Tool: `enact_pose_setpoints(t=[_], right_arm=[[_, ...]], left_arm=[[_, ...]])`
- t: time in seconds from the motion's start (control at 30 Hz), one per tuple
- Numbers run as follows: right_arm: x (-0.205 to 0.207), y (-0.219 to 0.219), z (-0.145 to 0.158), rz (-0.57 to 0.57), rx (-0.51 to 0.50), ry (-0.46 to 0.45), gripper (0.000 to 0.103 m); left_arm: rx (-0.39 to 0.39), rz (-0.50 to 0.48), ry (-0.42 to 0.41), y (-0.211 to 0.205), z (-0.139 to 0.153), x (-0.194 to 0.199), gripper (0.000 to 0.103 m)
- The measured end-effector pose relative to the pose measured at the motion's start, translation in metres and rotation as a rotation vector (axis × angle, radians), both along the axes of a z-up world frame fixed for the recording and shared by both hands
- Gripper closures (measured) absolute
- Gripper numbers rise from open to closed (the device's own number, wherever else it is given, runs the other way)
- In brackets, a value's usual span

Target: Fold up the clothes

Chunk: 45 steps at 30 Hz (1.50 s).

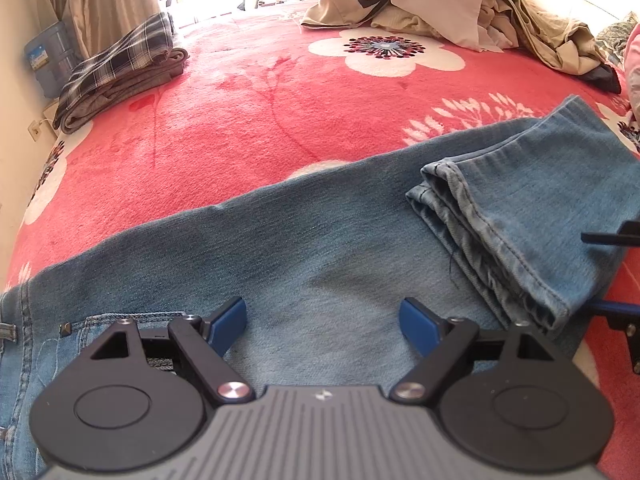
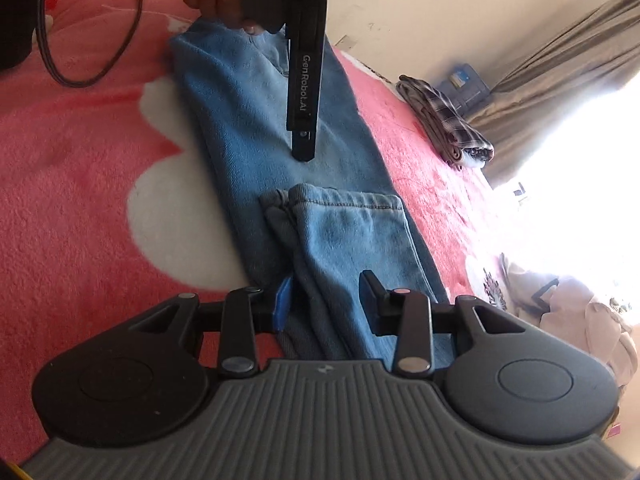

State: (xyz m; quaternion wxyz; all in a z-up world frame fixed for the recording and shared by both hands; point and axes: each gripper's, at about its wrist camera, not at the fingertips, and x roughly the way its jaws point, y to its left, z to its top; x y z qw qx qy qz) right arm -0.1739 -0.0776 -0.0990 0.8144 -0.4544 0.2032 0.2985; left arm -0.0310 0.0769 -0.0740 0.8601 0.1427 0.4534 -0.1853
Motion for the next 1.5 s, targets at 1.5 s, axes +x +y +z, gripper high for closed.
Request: enact_pose_setpoints(t=[1.5], right_arm=[[0.172, 0.070, 0.123, -0.074, 1.212, 0.520, 0.096]], left_arm=[[-0.310, 0.425, 0.042, 0.178, 0.062, -0.046, 0.021]])
